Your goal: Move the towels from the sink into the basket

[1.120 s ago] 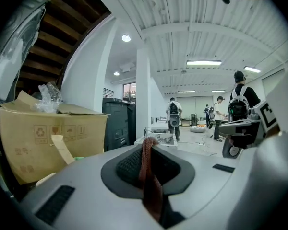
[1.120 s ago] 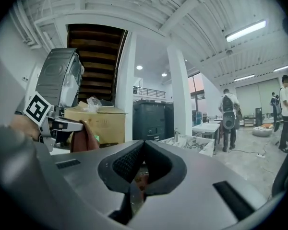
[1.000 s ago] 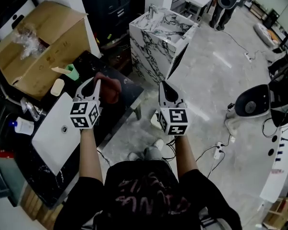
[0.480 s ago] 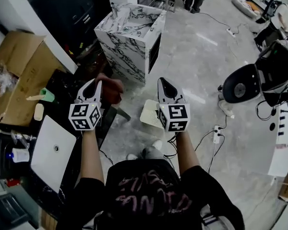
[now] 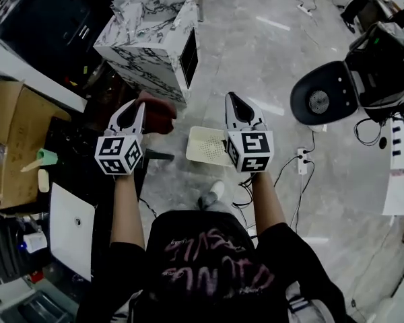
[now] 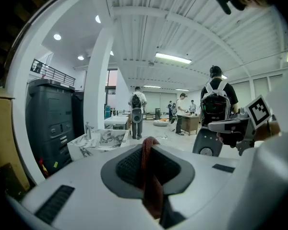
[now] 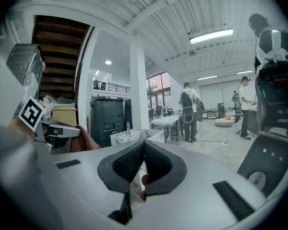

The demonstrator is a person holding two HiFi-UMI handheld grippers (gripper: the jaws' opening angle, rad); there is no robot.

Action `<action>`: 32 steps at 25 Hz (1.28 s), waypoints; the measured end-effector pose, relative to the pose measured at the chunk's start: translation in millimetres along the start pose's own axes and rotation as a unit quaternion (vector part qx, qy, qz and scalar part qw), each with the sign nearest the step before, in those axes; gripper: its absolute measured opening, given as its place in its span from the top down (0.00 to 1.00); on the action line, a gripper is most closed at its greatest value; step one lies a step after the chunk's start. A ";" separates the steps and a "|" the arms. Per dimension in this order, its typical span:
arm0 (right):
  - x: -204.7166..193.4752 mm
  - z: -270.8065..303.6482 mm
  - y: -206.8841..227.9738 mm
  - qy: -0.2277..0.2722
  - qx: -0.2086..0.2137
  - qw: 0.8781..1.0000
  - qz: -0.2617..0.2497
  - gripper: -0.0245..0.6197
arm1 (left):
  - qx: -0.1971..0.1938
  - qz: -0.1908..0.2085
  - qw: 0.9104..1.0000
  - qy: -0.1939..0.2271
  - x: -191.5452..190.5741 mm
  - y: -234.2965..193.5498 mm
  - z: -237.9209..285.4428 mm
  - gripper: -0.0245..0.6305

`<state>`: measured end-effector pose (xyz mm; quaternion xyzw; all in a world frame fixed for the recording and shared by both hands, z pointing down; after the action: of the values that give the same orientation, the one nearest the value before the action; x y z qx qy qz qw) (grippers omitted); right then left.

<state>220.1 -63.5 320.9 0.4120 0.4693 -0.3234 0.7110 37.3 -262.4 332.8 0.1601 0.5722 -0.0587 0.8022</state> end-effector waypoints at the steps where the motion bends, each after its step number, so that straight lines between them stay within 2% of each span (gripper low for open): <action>1: -1.5 -2.0 6.7 -0.001 -0.005 1.000 0.003 0.94 | -0.007 0.001 1.000 -0.002 -0.1 5.5 5.8 0.88; 7: -14.7 -4.1 36.3 -0.006 -0.038 0.999 0.017 0.94 | -0.046 0.006 0.999 -0.009 -2.5 30.2 32.1 0.88; 21: -47.0 8.5 66.3 -0.018 -0.118 0.993 0.020 0.94 | -0.127 0.008 0.992 0.001 -17.2 39.5 84.3 0.88; 26: -61.1 10.5 74.7 -0.031 -0.136 0.990 0.036 0.94 | -0.151 -0.004 0.989 -0.012 -35.2 49.0 102.5 0.88; 32: -96.0 15.6 97.9 -0.049 -0.160 0.985 0.043 0.94 | -0.178 -0.013 0.984 -0.026 -64.5 68.6 127.6 0.88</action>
<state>275.6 -26.1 441.6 0.2966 0.4617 -0.2330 0.8029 149.2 -245.0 443.8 0.0055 0.5546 0.0293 0.8316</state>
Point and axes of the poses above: the fingertips, and each gripper's own axes: z forward along the fingers, y to its right, x out of its top, the point moved 5 cm from there along -z, backward along the fingers, and after that the axes turned 12 degrees about z, right-handed, at the moved point
